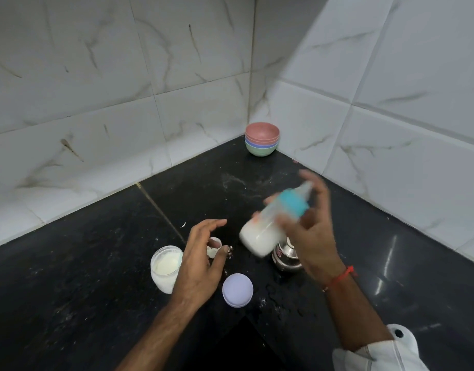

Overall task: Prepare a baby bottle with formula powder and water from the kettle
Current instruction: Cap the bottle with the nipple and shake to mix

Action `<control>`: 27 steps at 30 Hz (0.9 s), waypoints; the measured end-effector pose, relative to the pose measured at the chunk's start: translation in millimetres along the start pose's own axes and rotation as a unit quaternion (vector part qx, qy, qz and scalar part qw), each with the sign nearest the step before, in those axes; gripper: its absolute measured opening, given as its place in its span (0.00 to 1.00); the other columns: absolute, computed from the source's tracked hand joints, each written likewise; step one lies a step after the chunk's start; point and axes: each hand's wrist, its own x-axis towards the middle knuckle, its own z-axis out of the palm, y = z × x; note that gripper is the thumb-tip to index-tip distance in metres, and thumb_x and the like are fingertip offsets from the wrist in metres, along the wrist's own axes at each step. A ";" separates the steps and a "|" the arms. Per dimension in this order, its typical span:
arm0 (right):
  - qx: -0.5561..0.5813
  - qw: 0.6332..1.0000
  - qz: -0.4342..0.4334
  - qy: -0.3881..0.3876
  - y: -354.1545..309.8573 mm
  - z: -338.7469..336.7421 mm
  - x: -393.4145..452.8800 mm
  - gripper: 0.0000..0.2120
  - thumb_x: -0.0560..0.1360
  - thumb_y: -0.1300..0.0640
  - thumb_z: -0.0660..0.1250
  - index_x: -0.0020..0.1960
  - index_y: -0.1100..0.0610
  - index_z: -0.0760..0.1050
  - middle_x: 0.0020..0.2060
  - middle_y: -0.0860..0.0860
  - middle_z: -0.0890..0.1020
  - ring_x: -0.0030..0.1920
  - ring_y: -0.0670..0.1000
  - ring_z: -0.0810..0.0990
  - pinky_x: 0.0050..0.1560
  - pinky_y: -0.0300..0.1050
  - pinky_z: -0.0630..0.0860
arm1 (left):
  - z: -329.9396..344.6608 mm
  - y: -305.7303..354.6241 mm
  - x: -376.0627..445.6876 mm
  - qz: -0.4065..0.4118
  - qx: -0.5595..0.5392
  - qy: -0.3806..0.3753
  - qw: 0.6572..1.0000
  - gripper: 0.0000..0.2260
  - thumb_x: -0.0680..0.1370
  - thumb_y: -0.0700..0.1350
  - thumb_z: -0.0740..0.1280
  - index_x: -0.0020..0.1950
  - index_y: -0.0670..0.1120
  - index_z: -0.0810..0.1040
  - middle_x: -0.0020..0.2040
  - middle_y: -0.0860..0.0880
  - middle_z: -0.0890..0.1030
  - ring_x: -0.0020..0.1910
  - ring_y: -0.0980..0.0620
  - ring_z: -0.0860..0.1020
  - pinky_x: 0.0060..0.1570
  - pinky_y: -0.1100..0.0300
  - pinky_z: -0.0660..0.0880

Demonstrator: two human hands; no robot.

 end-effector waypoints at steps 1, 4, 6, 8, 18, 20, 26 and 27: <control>0.138 0.985 0.015 0.103 2.4 -2.2 1.2 0.34 0.73 0.57 0.78 0.75 0.50 0.67 0.56 0.62 0.83 0.55 0.65 0.84 0.60 0.62 0.81 | -0.4 0.1 -0.4 -0.005 -0.001 0.003 1.000 0.25 0.79 0.34 0.70 0.70 0.59 0.74 0.68 0.61 0.72 0.50 0.49 0.81 0.46 0.66 0.73; 0.461 0.828 0.066 0.312 13.2 -11.2 3.1 0.18 0.82 0.48 0.68 0.63 0.61 0.80 0.58 0.56 0.86 0.57 0.54 0.86 0.59 0.50 0.83 | -0.5 0.6 -1.4 -0.011 0.001 0.002 1.000 0.25 0.80 0.35 0.70 0.70 0.59 0.74 0.68 0.62 0.72 0.51 0.49 0.81 0.45 0.68 0.73; 0.443 0.834 0.110 0.311 21.0 -10.5 -1.5 0.18 0.83 0.48 0.66 0.60 0.62 0.82 0.62 0.58 0.85 0.62 0.55 0.84 0.61 0.51 0.82 | -0.2 2.5 -1.7 -0.008 0.001 -0.001 1.000 0.25 0.80 0.35 0.70 0.70 0.60 0.74 0.68 0.61 0.72 0.51 0.49 0.80 0.46 0.69 0.73; 0.370 0.872 0.141 0.286 26.1 -2.8 -5.8 0.21 0.82 0.49 0.66 0.67 0.63 0.76 0.67 0.58 0.81 0.66 0.55 0.82 0.63 0.51 0.81 | -0.7 5.3 -1.6 -0.006 0.000 0.000 1.000 0.24 0.80 0.35 0.70 0.69 0.60 0.75 0.67 0.60 0.73 0.51 0.51 0.80 0.46 0.70 0.73; -0.176 0.980 0.009 -0.097 -30.7 29.2 8.9 0.44 0.72 0.67 0.76 0.76 0.33 0.64 0.70 0.64 0.74 0.66 0.62 0.79 0.67 0.61 0.78 | 1.0 40.2 -2.8 -0.091 -0.167 -0.059 0.980 0.16 0.81 0.62 0.60 0.66 0.63 0.79 0.58 0.58 0.84 0.50 0.57 0.82 0.48 0.61 0.75; -0.218 0.965 0.000 -0.143 -36.4 34.0 15.1 0.44 0.74 0.66 0.75 0.77 0.33 0.61 0.74 0.60 0.71 0.68 0.56 0.78 0.68 0.59 0.77 | 2.1 44.6 -2.8 -0.088 -0.188 -0.072 0.976 0.19 0.80 0.64 0.61 0.69 0.64 0.76 0.57 0.56 0.85 0.51 0.56 0.83 0.47 0.60 0.76; -0.169 0.979 0.026 -0.108 -40.5 42.9 23.2 0.40 0.78 0.66 0.67 0.82 0.45 0.51 0.75 0.66 0.69 0.70 0.65 0.77 0.70 0.62 0.75 | 4.5 61.2 1.7 -0.088 -0.310 -0.049 0.945 0.20 0.81 0.54 0.66 0.72 0.52 0.73 0.61 0.48 0.85 0.55 0.43 0.85 0.45 0.55 0.81; -0.157 0.982 0.034 -0.097 -39.9 41.9 23.2 0.39 0.79 0.65 0.65 0.83 0.47 0.50 0.74 0.65 0.71 0.70 0.65 0.76 0.71 0.63 0.74 | 5.3 63.3 2.8 -0.088 -0.320 -0.041 0.942 0.19 0.81 0.51 0.66 0.72 0.52 0.74 0.61 0.47 0.85 0.54 0.43 0.85 0.44 0.55 0.81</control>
